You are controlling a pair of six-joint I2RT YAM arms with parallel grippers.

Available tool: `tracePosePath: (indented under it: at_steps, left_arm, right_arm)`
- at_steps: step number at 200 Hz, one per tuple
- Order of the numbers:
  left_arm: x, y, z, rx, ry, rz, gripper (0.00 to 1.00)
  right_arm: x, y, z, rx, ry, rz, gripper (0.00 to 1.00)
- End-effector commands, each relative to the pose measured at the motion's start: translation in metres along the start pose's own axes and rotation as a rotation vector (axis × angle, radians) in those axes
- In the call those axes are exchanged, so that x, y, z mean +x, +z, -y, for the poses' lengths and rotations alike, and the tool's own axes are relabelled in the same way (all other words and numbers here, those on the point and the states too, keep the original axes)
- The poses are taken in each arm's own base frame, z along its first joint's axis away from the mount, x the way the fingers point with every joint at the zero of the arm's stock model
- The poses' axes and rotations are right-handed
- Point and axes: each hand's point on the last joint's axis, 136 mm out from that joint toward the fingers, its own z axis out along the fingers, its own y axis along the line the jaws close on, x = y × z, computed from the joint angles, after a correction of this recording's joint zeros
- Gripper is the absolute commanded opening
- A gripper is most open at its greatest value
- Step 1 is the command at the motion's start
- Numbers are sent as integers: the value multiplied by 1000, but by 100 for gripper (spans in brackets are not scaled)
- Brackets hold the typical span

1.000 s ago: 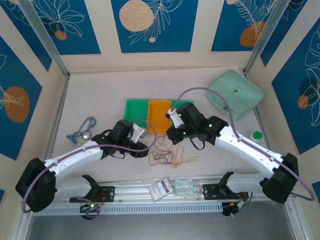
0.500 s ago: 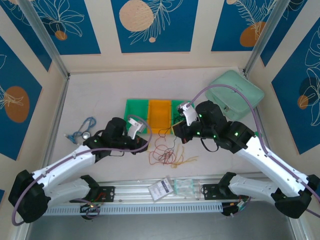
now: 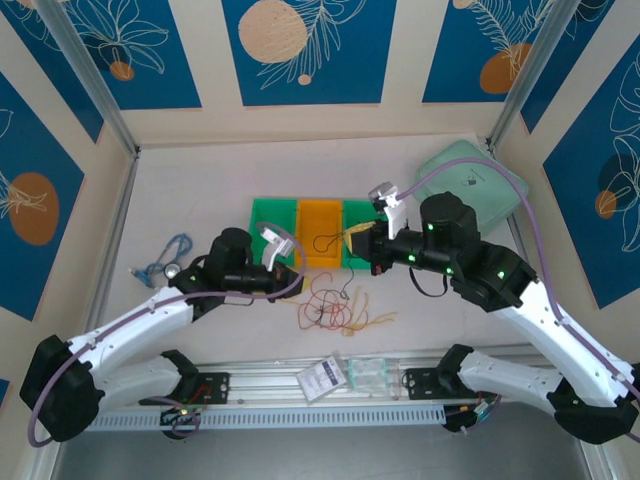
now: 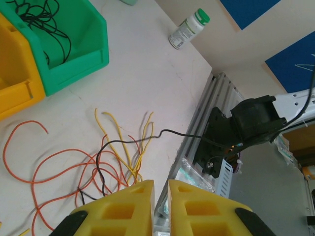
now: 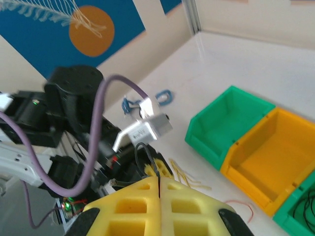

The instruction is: Untangle the cables

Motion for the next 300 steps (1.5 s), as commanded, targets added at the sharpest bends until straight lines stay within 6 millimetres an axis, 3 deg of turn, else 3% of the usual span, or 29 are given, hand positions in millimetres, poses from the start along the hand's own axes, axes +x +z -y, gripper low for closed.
tracePosePath:
  at_steps: [1, 78, 158, 222, 300]
  left_arm:
    - [-4, 2, 5, 42, 9, 3, 15]
    - [10, 15, -10, 33, -19, -56, 16]
    - [30, 21, -23, 14, -46, -99, 19]
    - [45, 20, -36, -41, -59, -138, 20]
    - [53, 17, -40, -67, -61, -157, 20]
  right_arm:
    - [-39, -22, -19, -63, -18, 154, 0]
    - [-89, -48, -47, -189, -43, 318, 0]
    - [-135, -77, -56, -266, -27, 493, 0]
    - [-156, -75, -30, -194, 7, 465, 0]
    - [-193, -83, 38, -165, 155, 545, 0]
